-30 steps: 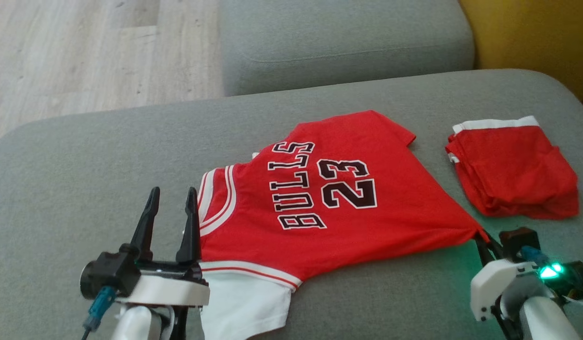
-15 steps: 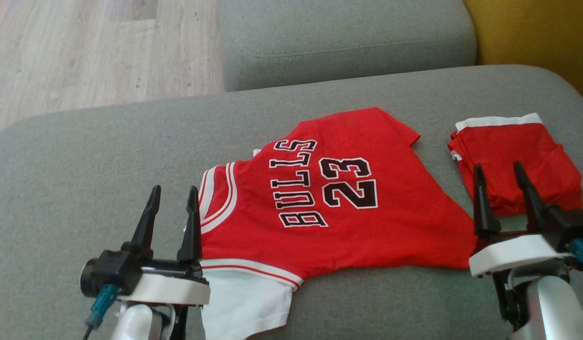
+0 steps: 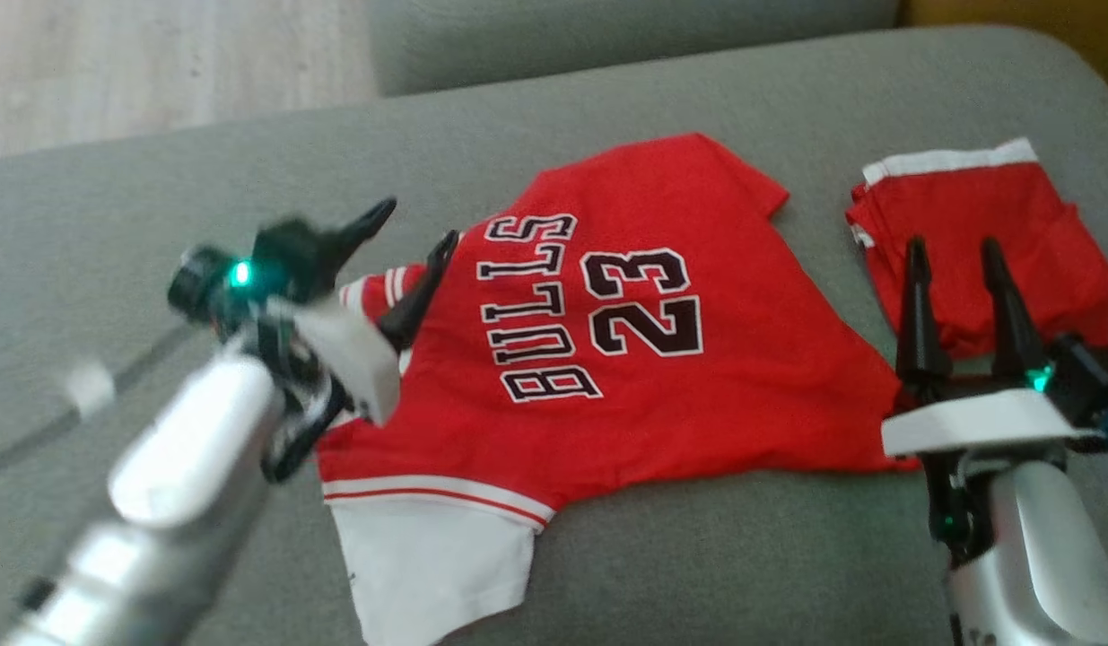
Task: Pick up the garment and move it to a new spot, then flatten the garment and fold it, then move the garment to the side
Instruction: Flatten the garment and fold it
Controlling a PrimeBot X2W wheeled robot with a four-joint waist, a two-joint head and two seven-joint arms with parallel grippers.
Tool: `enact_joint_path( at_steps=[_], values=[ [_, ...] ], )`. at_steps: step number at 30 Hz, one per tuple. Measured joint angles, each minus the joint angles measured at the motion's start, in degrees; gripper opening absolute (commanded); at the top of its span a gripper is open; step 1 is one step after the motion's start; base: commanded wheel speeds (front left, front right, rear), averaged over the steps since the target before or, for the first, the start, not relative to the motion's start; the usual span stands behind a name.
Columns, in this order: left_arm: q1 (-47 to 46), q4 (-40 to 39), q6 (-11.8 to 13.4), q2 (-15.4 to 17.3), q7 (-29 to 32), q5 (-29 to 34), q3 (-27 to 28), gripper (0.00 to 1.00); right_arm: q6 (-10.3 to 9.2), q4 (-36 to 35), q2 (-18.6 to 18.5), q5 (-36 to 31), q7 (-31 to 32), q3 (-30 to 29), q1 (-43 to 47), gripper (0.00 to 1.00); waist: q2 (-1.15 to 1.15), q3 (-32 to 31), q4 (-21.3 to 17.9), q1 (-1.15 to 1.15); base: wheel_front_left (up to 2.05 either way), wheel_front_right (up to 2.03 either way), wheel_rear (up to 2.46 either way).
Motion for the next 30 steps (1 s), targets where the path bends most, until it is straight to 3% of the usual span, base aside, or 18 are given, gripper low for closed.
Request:
enact_joint_path(
  at_steps=[4, 9, 19, 28, 29, 30],
  values=[
    [-8.4, 0.1, 0.0, 6.3, 8.2, -11.3, -10.1, 1.0, 0.0, 1.2, 0.0, 1.1, -0.8, 1.5, -2.0, 1.0, 0.0, 2.2, -2.3, 0.0, 0.0, 0.0, 0.0],
    [-14.8, 1.8, 0.0, 11.3, 13.4, -19.1, -19.1, 1.0, 0.0, 2.3, 0.0, 2.6, -1.6, 2.8, -3.9, 1.0, 0.0, 5.0, -5.2, 0.0, 0.0, 0.0, 0.0],
    [-21.8, 6.0, 0.0, 14.9, 14.2, -25.2, -30.7, 1.0, 0.0, 2.6, 0.0, 4.5, -2.0, 3.7, -5.3, 1.0, 0.0, 10.1, -10.1, 0.0, 0.0, 0.0, 0.0],
    [-23.9, 10.3, 0.0, 15.2, 14.3, -28.6, -35.6, 1.0, 0.0, 1.1, 0.0, 5.0, -2.0, 4.1, -5.3, 1.0, 0.0, 12.4, -12.1, -0.01, 0.0, 0.0, 0.0],
    [-24.3, 10.6, 0.0, 15.2, 14.6, -28.9, -35.8, 0.92, 0.0, 1.0, 0.0, 5.0, -2.0, 4.2, -5.3, 1.0, 0.0, 12.5, -12.2, -0.01, 0.0, 0.0, 0.0],
    [-24.7, 10.7, 0.0, 15.3, 15.2, -29.4, -35.9, 0.47, 0.0, 0.9, 0.0, 5.0, -2.0, 4.2, -5.3, 1.0, 0.0, 12.6, -12.3, -0.01, 0.0, 0.0, 0.0]
  ],
)
